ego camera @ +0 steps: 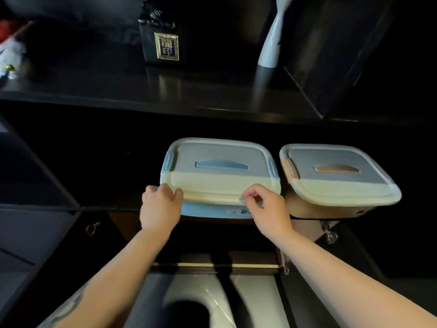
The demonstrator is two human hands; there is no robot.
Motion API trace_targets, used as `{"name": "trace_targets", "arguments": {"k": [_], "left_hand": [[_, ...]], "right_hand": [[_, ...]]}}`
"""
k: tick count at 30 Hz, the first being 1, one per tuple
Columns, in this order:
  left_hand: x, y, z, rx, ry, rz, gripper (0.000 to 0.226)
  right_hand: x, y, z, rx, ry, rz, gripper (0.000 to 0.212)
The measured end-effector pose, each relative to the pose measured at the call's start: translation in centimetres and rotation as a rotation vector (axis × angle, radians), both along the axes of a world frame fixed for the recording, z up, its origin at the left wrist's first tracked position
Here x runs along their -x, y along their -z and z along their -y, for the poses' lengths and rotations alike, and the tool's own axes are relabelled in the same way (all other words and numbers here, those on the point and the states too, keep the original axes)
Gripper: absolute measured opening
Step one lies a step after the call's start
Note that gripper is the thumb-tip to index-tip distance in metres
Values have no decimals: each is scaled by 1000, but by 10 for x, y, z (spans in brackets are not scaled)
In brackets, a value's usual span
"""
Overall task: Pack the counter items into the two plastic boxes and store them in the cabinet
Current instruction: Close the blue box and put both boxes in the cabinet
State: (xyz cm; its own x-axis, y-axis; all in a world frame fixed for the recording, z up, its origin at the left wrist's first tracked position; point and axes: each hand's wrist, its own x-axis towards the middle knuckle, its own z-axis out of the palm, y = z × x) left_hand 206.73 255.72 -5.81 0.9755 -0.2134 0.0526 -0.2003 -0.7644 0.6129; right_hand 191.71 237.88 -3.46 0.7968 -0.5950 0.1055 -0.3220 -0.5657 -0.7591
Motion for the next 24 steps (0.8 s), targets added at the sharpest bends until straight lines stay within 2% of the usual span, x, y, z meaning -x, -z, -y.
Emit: {"name": "trace_targets", "arguments": {"k": [2, 4, 7, 11, 14, 16, 24], "left_hand": [[-15, -6, -1, -18, 28, 99, 23], [-31, -16, 3, 66, 52, 155, 18], [-54, -24, 22, 162, 152, 125, 22], [-73, -15, 35, 118, 265, 48, 39], [-75, 1, 31, 51, 376, 69, 49], [-74, 7, 27, 99, 356, 22, 55], [-69, 19, 11, 286, 235, -129, 68]], "right_hand": [[-7, -8, 21, 30, 44, 85, 12], [-21, -11, 39, -2, 44, 82, 12], [-35, -4, 59, 8, 54, -5, 20], [-39, 10, 77, 121, 74, -126, 38], [-43, 20, 86, 7, 90, -146, 61], [-46, 25, 89, -65, 133, -172, 72], [-40, 23, 76, -294, 268, -51, 89]]}}
